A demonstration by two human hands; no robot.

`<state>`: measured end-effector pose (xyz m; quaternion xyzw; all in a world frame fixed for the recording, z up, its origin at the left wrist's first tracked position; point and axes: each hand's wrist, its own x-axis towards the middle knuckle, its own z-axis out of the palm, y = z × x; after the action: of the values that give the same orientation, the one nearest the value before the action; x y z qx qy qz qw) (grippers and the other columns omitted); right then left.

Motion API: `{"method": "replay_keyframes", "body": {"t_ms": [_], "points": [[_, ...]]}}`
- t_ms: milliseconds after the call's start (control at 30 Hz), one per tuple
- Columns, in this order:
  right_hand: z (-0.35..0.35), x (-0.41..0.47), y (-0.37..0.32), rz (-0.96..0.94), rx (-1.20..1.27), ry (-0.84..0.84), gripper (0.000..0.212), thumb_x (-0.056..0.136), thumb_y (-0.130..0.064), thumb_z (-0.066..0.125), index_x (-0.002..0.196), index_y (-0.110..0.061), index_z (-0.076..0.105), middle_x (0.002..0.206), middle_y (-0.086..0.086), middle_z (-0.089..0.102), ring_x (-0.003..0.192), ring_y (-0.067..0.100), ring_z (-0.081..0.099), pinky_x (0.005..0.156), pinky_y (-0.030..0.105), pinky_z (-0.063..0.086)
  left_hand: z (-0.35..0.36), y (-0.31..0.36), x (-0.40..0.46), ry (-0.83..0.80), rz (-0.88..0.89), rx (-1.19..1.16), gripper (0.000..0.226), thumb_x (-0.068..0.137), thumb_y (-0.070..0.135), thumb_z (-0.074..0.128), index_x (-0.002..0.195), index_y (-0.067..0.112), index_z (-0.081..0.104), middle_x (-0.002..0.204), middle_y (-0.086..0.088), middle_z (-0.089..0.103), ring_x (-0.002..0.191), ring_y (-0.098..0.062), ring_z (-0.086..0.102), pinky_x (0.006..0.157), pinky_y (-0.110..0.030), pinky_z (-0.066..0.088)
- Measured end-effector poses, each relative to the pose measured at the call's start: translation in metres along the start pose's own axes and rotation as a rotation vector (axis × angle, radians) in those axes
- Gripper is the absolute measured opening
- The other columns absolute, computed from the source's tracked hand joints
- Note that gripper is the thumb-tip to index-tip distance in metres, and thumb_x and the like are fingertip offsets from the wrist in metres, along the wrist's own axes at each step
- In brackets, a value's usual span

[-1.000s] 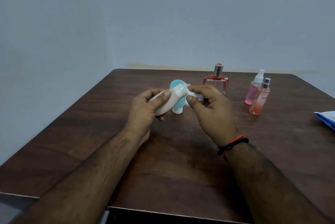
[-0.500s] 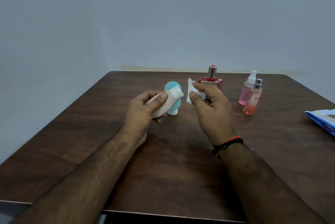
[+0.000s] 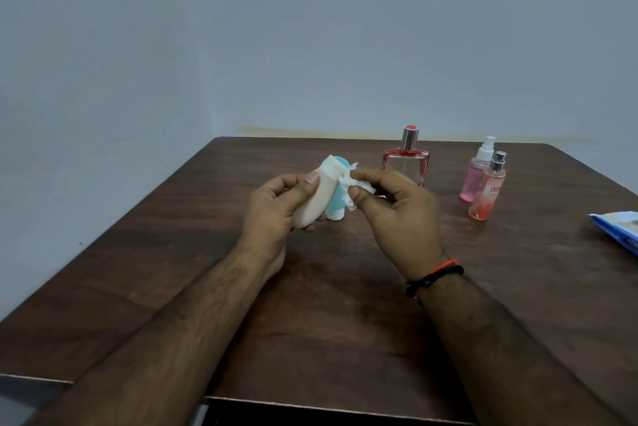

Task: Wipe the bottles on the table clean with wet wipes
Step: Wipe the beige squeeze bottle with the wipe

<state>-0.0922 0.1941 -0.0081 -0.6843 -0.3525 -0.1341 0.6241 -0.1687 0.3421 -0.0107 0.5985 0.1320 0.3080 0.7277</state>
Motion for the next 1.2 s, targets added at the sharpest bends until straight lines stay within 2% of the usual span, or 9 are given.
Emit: {"method": "replay_keyframes", "body": {"t_ms": [67, 200, 267, 367, 533, 733, 900, 1067, 1200], "points": [[0.001, -0.001, 0.001, -0.004, 0.019, 0.002, 0.025, 0.084, -0.007, 0.075, 0.104, -0.021, 0.074, 0.103, -0.004, 0.072, 0.095, 0.004, 0.066, 0.081, 0.011, 0.051, 0.002, 0.000, -0.001, -0.038, -0.024, -0.009, 0.042, 0.076, 0.032, 0.078, 0.102, 0.001, 0.067, 0.093, -0.016, 0.072, 0.080, -0.033, 0.069, 0.056, -0.029, 0.052], [0.001, 0.000, 0.002, -0.072, 0.013, 0.003, 0.027, 0.081, -0.004, 0.076, 0.098, -0.025, 0.074, 0.101, -0.003, 0.071, 0.096, 0.007, 0.067, 0.079, 0.015, 0.052, 0.002, 0.000, -0.005, -0.135, -0.062, 0.038, 0.029, 0.085, 0.022, 0.071, 0.107, 0.003, 0.071, 0.097, -0.011, 0.075, 0.084, -0.018, 0.069, 0.077, -0.035, 0.054], [0.001, 0.000, 0.003, -0.119, -0.012, -0.020, 0.026, 0.080, -0.004, 0.078, 0.099, -0.021, 0.076, 0.101, -0.003, 0.071, 0.094, 0.009, 0.067, 0.077, 0.019, 0.054, 0.003, 0.000, -0.006, -0.145, -0.054, 0.019, 0.020, 0.089, 0.020, 0.066, 0.102, 0.006, 0.073, 0.093, -0.008, 0.076, 0.081, -0.015, 0.070, 0.073, -0.030, 0.056], [0.003, -0.003, 0.004, -0.177, -0.084, -0.099, 0.023, 0.076, -0.005, 0.081, 0.096, -0.017, 0.078, 0.094, -0.003, 0.069, 0.083, 0.002, 0.063, 0.070, 0.012, 0.049, 0.003, 0.000, -0.005, -0.087, -0.040, -0.032, 0.016, 0.090, 0.020, 0.065, 0.095, 0.009, 0.074, 0.091, -0.006, 0.077, 0.081, -0.015, 0.071, 0.072, -0.029, 0.058], [0.005, -0.006, 0.005, -0.207, -0.156, -0.268, 0.016, 0.074, -0.012, 0.084, 0.089, -0.016, 0.080, 0.086, -0.006, 0.069, 0.078, 0.005, 0.065, 0.069, 0.013, 0.050, -0.002, 0.001, 0.002, 0.007, -0.040, -0.077, 0.033, 0.081, 0.032, 0.068, 0.099, 0.004, 0.072, 0.099, -0.013, 0.074, 0.089, -0.023, 0.069, 0.075, -0.035, 0.059], [-0.001, -0.001, 0.002, -0.177, -0.072, -0.021, 0.020, 0.080, -0.004, 0.076, 0.097, -0.016, 0.078, 0.098, -0.003, 0.070, 0.091, 0.007, 0.067, 0.076, 0.021, 0.055, 0.002, 0.002, 0.000, -0.056, -0.082, -0.088, 0.035, 0.076, 0.034, 0.068, 0.100, 0.008, 0.070, 0.096, -0.007, 0.076, 0.086, -0.018, 0.072, 0.072, -0.033, 0.060], [0.001, -0.003, -0.001, -0.144, -0.065, -0.067, 0.021, 0.081, -0.004, 0.074, 0.095, -0.019, 0.076, 0.096, -0.003, 0.071, 0.088, 0.004, 0.066, 0.073, 0.015, 0.053, 0.002, 0.005, -0.001, -0.047, -0.118, -0.145, 0.023, 0.090, 0.023, 0.063, 0.105, 0.006, 0.066, 0.098, -0.007, 0.076, 0.088, -0.018, 0.073, 0.069, -0.032, 0.062], [0.005, -0.006, 0.001, -0.142, -0.094, -0.105, 0.016, 0.075, -0.005, 0.077, 0.088, -0.014, 0.074, 0.091, -0.005, 0.070, 0.084, 0.007, 0.066, 0.071, 0.024, 0.058, 0.000, 0.009, 0.002, 0.020, -0.132, -0.266, 0.017, 0.095, 0.017, 0.060, 0.099, 0.001, 0.064, 0.098, -0.014, 0.074, 0.086, -0.022, 0.075, 0.066, -0.035, 0.063], [0.006, -0.008, 0.003, -0.153, -0.124, -0.170, 0.014, 0.074, -0.009, 0.080, 0.086, -0.014, 0.076, 0.087, -0.003, 0.070, 0.079, 0.008, 0.065, 0.068, 0.021, 0.056, 0.000, 0.013, 0.001, 0.028, -0.154, -0.383, 0.016, 0.095, 0.013, 0.059, 0.104, 0.000, 0.060, 0.104, -0.018, 0.072, 0.088, -0.026, 0.075, 0.070, -0.038, 0.063]]}}
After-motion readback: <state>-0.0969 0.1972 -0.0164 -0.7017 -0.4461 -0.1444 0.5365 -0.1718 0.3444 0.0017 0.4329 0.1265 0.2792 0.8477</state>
